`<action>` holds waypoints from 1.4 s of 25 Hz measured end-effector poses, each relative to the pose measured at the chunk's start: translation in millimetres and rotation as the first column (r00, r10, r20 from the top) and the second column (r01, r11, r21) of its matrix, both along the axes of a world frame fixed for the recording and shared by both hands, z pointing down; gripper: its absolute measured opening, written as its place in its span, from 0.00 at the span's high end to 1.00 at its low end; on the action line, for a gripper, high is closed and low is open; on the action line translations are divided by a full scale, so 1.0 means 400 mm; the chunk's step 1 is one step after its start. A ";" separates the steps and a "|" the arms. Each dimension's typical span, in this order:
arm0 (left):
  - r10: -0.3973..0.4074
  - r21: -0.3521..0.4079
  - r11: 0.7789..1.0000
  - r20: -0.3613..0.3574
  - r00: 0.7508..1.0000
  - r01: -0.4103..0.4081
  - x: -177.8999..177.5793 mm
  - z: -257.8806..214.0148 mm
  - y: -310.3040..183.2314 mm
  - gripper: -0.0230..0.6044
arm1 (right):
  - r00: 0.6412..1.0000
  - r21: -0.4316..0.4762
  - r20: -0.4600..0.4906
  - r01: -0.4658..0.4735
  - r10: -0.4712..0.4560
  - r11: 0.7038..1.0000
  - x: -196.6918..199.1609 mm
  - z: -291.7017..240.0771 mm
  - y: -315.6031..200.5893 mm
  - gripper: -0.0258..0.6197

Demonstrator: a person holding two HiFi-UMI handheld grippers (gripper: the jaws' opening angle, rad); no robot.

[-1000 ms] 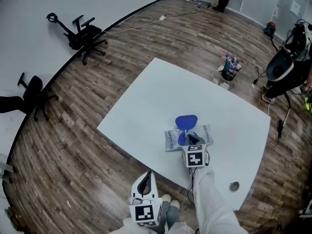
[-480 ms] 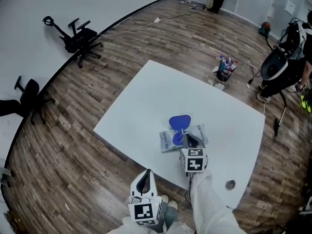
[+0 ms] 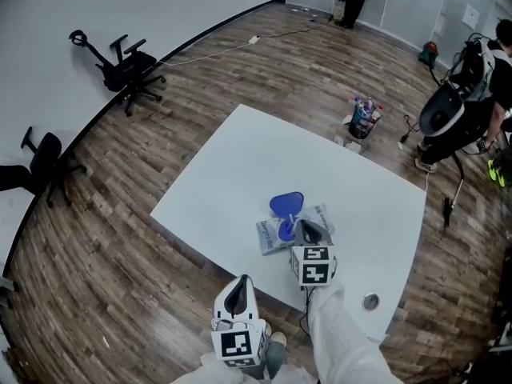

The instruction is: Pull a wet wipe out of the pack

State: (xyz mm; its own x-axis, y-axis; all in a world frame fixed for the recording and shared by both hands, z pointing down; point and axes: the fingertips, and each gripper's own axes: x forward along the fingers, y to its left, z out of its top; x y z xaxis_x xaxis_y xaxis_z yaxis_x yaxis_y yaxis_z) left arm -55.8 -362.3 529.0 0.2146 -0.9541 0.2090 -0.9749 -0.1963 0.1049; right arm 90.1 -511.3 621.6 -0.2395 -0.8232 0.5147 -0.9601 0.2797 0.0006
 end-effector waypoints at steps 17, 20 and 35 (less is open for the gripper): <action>0.008 0.045 0.999 -0.027 1.000 -0.007 0.020 -0.057 0.006 0.96 | 1.000 0.097 0.006 -0.004 0.004 0.995 0.007 -0.136 0.001 0.95; 0.015 0.057 0.998 -0.028 0.999 -0.013 0.027 -0.067 0.007 0.96 | 1.000 0.113 0.010 -0.010 0.009 0.994 0.014 -0.160 0.008 0.95; 0.048 0.120 0.992 -0.035 0.998 -0.043 0.072 -0.126 0.054 0.96 | 0.998 0.198 0.048 -0.038 0.029 0.979 0.063 -0.278 0.149 0.95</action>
